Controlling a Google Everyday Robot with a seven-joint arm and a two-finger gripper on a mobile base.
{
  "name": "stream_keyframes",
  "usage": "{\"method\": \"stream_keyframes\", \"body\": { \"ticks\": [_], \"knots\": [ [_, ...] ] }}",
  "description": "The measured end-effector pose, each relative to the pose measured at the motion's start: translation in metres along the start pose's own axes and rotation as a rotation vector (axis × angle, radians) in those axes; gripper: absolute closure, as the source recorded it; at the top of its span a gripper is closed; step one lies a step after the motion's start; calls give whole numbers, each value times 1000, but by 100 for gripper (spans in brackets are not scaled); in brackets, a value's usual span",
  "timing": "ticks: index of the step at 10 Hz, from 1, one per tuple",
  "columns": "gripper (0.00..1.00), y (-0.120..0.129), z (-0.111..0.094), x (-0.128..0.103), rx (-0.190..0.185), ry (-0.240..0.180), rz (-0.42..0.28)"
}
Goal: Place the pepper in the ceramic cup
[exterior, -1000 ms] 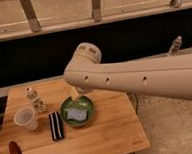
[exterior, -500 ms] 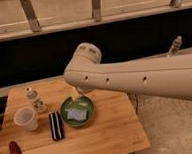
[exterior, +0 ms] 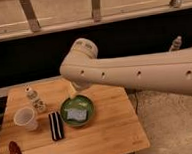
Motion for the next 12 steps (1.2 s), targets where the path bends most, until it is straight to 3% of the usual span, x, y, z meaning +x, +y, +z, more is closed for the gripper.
{"method": "stream_keyframes", "body": {
  "ticks": [2, 6, 12],
  "knots": [
    [20, 34, -1, -34, -23, -7, -100],
    [20, 142, -3, -74, -114, -3, -266],
    [20, 148, -3, -74, -124, 3, -266]
  ]
}}
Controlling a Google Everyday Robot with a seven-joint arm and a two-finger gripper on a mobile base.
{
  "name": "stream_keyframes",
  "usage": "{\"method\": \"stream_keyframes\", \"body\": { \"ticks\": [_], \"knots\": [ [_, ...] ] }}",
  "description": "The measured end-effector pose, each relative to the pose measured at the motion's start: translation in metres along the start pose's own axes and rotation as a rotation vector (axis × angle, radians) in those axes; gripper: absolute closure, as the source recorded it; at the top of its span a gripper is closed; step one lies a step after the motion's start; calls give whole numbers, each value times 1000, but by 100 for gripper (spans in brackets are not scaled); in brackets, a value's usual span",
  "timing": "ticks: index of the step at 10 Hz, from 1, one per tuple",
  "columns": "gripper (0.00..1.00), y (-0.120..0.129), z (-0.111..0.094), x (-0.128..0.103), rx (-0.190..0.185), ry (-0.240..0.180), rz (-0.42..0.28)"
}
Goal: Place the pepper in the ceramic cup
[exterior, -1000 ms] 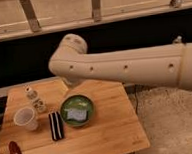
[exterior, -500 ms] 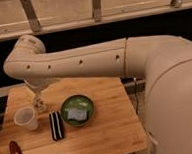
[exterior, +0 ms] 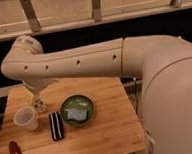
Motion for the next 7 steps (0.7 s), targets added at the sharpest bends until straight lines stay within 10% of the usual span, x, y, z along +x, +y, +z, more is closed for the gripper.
{"method": "stream_keyframes", "body": {
  "ticks": [3, 7],
  "knots": [
    [20, 17, 7, -1, -84, -17, -53],
    [20, 106, 9, 3, -187, -25, -146]
  ]
}}
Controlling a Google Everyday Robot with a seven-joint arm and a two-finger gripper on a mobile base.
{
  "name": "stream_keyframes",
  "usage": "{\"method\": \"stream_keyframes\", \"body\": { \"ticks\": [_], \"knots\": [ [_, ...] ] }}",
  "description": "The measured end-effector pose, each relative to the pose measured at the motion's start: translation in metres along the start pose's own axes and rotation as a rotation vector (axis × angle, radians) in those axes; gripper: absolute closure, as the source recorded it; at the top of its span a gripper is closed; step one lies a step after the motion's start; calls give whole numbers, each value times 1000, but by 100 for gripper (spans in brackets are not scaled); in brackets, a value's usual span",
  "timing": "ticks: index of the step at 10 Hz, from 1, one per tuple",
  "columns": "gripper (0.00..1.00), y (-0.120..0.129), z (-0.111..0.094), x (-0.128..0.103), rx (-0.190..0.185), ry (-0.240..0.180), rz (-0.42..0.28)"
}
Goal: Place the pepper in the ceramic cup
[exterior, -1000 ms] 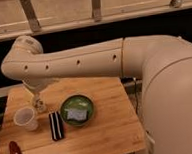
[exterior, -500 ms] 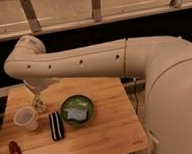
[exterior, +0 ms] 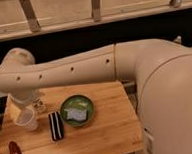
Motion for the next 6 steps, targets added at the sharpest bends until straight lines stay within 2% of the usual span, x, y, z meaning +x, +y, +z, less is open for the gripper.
{"method": "stream_keyframes", "body": {
  "ticks": [1, 5, 6],
  "knots": [
    [20, 10, 2, -1, -7, 2, -10],
    [20, 7, 3, 0, -5, 8, -7],
    [20, 6, 5, -1, -15, 10, -21]
  ]
}}
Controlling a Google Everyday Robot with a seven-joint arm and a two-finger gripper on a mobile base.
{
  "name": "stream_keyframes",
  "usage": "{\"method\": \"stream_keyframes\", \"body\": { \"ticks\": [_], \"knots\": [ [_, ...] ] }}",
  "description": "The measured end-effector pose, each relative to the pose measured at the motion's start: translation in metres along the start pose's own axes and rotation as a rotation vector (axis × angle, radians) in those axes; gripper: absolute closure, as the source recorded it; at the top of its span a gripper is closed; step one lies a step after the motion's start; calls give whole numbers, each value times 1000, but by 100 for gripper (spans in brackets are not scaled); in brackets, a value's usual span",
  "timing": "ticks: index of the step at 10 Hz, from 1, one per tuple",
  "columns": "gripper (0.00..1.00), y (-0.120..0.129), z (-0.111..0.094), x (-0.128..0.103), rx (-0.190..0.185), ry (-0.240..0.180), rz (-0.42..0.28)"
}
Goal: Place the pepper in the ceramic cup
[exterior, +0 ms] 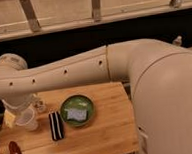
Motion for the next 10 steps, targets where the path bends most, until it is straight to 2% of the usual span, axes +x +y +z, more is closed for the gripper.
{"method": "stream_keyframes", "body": {
  "ticks": [1, 2, 4, 6, 8, 10],
  "knots": [
    [20, 8, 9, -1, -37, 6, -26],
    [20, 16, 15, -1, -54, 11, -43],
    [20, 53, 30, 3, -95, 31, -86],
    [20, 98, 49, 17, -127, 68, -116],
    [20, 124, 81, 36, -159, 100, -113],
    [20, 128, 113, 43, -177, 100, -75]
  ]
}}
